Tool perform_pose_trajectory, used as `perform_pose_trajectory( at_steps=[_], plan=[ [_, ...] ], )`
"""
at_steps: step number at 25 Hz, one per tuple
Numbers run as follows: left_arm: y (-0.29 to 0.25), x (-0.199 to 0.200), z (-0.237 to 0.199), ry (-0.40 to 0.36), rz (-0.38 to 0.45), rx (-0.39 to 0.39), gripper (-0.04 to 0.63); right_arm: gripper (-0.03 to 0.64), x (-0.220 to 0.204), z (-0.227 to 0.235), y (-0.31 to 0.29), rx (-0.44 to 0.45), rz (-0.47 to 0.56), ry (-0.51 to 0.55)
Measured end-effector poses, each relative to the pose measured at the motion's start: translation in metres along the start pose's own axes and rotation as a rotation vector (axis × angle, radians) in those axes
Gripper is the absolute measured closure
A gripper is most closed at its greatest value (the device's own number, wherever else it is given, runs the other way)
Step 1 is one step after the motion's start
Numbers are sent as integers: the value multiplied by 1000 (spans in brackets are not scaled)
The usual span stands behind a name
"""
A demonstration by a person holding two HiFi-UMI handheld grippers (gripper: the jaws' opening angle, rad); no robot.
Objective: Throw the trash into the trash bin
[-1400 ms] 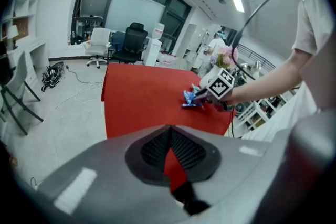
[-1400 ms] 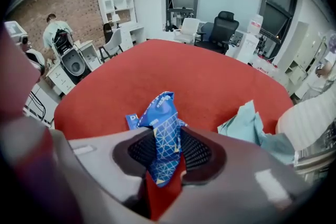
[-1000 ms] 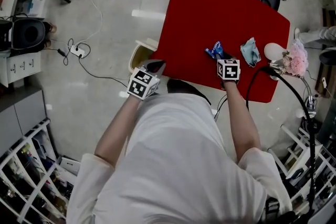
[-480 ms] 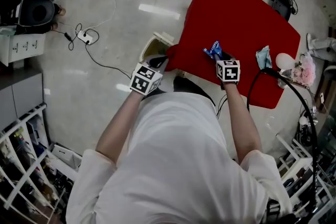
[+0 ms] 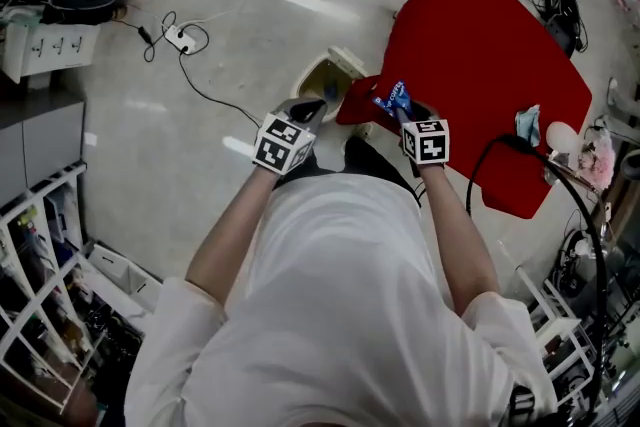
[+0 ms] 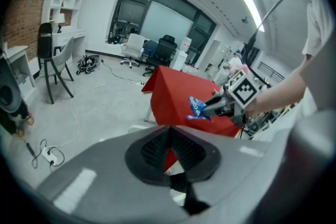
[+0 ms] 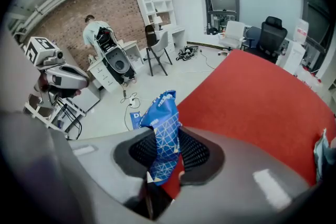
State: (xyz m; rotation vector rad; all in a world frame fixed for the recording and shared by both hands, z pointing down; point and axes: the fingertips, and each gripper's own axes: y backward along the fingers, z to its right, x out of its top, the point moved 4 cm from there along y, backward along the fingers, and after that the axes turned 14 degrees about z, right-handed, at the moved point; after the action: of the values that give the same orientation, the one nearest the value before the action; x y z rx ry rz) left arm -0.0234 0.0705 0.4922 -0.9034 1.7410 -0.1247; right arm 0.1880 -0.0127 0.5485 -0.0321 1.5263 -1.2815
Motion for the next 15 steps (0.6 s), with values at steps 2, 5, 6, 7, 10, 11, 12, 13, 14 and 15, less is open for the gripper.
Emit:
perform_pose_trajectory(
  at_steps=[2,5,6,7,10,11,12,13,14,15],
  plan=[
    [10,-7,-12,12,-2,13,591,514,1,-22,-11,34,-11,18],
    [27,-18,-29,24,-7,28,591,514,1,-57,-26,78,-23,34],
    [34,-20,-34,26,-9,30,591,514,2,-69,-30,89,-25,35],
    [40,-22,-38,27,-12,31,591,514,4,-80,-33,98,-26,34],
    [55,-26,-52,22,-9,38,591,515,6,-110,-45,125,-32,31],
    [58,-27,-57,15,6,46,591,514,4,-118,-50,135,-38,34],
    [60,-28,-63,5,25,58,591,515,2,-124,-56,144,-45,40],
    [60,-30,-69,-3,42,68,591,515,0,-128,-62,150,-52,47],
    [60,-34,-74,-7,50,74,591,515,-3,-132,-67,152,-59,53],
    [58,-39,-78,-5,48,74,591,515,-5,-135,-70,150,-64,57]
  ],
)
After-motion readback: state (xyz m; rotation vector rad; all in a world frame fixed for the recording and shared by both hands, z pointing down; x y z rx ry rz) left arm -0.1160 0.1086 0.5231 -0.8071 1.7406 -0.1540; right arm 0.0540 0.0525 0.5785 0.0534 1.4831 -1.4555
